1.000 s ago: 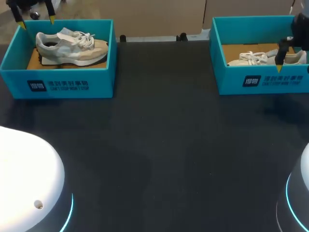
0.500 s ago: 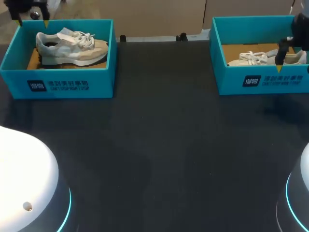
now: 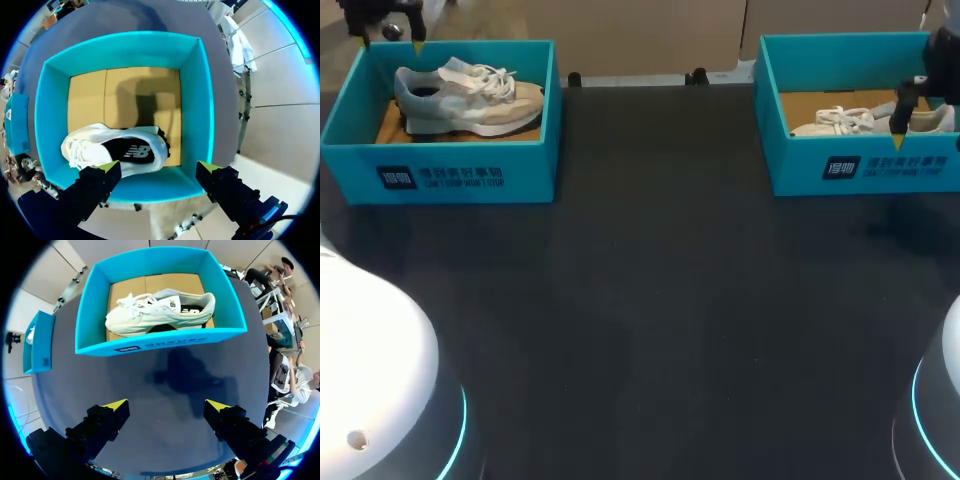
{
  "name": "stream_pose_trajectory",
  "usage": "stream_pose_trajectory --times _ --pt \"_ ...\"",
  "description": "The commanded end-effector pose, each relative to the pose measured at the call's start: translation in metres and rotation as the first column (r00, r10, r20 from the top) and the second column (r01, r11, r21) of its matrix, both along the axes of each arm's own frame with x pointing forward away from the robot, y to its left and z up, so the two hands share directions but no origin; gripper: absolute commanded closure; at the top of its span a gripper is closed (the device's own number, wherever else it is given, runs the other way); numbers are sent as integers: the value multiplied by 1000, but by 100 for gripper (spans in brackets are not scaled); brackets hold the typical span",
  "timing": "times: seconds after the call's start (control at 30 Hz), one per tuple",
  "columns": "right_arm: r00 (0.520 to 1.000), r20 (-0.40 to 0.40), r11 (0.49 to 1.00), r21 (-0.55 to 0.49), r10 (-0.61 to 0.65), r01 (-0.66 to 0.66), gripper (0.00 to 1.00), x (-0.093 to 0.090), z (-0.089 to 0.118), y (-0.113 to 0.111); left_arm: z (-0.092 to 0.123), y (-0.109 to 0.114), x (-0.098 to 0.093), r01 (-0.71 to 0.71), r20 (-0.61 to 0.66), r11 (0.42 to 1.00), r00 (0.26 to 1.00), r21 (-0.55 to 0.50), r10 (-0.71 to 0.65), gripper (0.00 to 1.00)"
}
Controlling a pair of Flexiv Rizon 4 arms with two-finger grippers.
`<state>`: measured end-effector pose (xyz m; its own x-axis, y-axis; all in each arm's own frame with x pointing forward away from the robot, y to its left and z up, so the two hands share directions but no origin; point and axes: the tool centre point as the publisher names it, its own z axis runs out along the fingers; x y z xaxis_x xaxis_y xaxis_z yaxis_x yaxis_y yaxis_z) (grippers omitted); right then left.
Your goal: Take the shoe out of the shoebox, open the shoe tongue, remove and reinsert the insole, then place the shoe into the shoebox
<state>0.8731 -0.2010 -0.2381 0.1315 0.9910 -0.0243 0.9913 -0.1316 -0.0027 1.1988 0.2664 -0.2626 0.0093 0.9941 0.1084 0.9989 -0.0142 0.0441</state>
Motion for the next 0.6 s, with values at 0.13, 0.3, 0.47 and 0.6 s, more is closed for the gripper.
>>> stream_pose_trajectory --times 0.13,0.3,0.47,0.6 --pt "1000 2 1000 0 0 0 0 -1 0 0 -27 9 19 6 -57 1000 998 -14 -6 0" --pt "1000 2 1000 0 0 0 0 -1 0 0 -39 10 20 12 -78 1000 997 -6 -12 0" --pt "1000 2 1000 0 0 0 0 -1 0 0 -56 10 19 14 -120 1000 993 5 -13 0" --pt "1000 2 1000 0 0 0 0 -1 0 0 -66 9 16 26 -129 1000 991 9 -25 0"
